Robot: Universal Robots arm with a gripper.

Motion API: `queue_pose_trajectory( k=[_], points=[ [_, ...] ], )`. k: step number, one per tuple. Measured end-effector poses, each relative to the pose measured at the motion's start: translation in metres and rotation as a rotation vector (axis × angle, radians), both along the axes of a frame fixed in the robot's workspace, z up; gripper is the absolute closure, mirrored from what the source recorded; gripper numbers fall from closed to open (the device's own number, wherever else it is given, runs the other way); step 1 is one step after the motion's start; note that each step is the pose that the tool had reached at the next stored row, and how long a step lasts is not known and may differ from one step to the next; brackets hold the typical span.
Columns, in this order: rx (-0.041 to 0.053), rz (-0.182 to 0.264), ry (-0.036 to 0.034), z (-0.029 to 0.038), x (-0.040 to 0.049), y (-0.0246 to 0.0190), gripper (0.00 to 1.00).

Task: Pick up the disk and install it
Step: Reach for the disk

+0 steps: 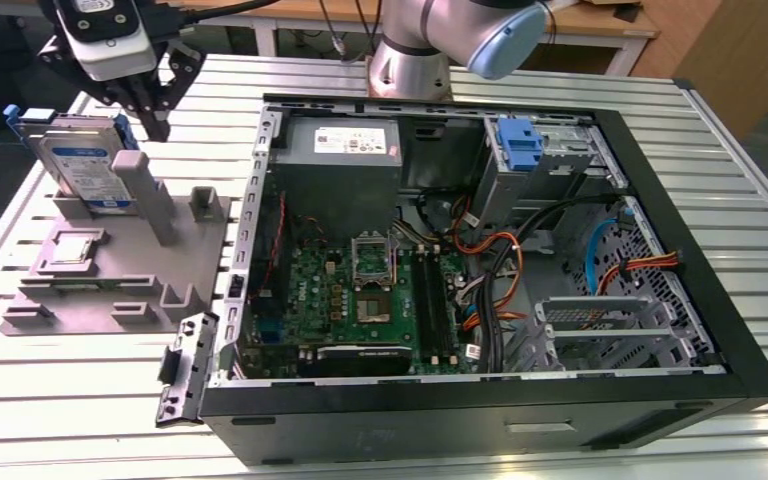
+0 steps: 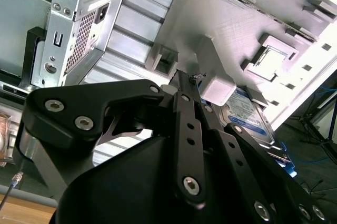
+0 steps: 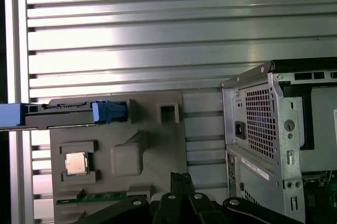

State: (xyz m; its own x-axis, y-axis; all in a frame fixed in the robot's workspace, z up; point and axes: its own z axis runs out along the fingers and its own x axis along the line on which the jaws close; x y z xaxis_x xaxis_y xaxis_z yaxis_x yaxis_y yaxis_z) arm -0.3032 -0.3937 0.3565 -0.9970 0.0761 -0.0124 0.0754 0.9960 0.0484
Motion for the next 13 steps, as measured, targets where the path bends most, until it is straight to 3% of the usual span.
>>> queue_pose_trajectory(
  k=[13],
  points=[
    [0.0000, 0.000, 0.0000, -0.0002, -0.0106, 0.0036, 0.90]
  ],
)
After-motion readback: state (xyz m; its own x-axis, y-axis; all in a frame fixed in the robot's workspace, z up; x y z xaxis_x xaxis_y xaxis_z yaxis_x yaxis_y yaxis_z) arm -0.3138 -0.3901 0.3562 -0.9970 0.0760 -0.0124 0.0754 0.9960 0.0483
